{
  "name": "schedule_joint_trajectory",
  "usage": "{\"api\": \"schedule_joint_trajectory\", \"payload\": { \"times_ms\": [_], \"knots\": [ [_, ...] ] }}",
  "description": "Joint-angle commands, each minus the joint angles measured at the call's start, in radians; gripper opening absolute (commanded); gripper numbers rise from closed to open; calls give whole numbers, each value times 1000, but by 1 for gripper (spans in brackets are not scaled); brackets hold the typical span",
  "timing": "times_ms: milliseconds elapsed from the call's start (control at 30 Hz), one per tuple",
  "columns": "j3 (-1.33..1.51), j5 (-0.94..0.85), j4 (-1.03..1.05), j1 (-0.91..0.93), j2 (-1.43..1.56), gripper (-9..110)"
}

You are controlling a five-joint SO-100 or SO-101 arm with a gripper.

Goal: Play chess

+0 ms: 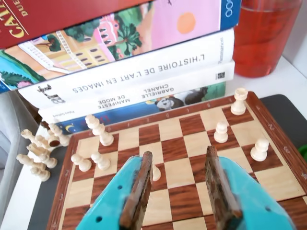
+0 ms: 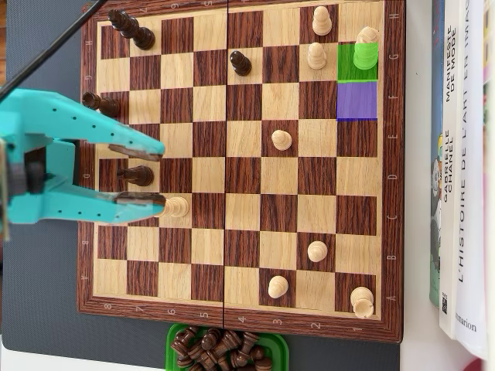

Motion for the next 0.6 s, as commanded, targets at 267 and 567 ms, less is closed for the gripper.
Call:
{"api": "schedule_joint_trajectory", "payload": {
  "times_ms": [267,567],
  "knots": [
    [112,-141,-376,-54,100,17],
    [150,-241,-759,-74,100,17]
  ]
}}
